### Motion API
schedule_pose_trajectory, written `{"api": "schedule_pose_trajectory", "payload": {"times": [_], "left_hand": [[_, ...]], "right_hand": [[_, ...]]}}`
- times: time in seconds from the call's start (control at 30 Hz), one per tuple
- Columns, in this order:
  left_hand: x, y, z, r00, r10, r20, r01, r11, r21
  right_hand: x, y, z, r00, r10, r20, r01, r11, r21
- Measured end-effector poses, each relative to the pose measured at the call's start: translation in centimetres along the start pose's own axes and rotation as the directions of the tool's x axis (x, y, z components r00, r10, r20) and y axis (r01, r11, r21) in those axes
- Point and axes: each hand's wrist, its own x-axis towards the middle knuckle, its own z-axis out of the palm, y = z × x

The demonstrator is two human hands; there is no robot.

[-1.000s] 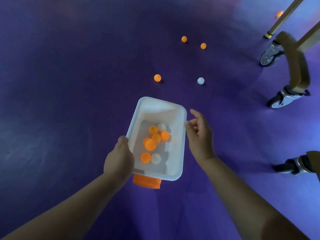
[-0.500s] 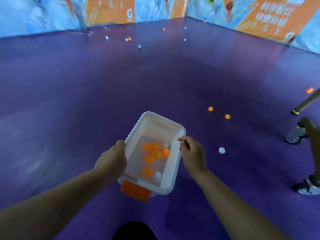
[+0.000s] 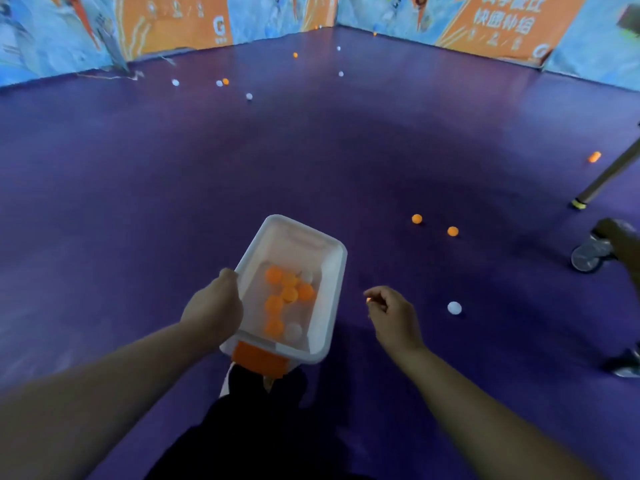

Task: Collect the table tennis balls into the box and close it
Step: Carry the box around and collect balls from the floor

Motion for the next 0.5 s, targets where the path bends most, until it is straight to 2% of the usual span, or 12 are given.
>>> {"api": "schedule_pose_trajectory", "payload": {"times": [0.1, 0.17, 0.37, 0.5], "left_hand": [[4.3, 1.2, 1.8, 0.997, 0.024, 0.070, -0.018, 0.996, -0.086], [7.7, 1.6, 3.5, 0.992, 0.040, 0.119, -0.030, 0.996, -0.083], [17.3, 2.1, 9.1, 0.991, 0.039, 0.125, -0.024, 0.992, -0.120], [23.5, 2.4, 12.1, 0.990, 0.070, 0.125, -0.051, 0.987, -0.149]], "right_hand": [[3.3, 2.9, -0.3, 0.991, 0.136, 0.014, -0.132, 0.980, -0.150], [5.8, 4.7, -0.3, 0.975, 0.224, 0.014, -0.213, 0.945, -0.250], [12.2, 11.0, 3.3, 0.875, 0.469, 0.121, -0.399, 0.838, -0.372], [15.8, 14.2, 7.0, 0.817, 0.553, 0.162, -0.441, 0.781, -0.443]]}}
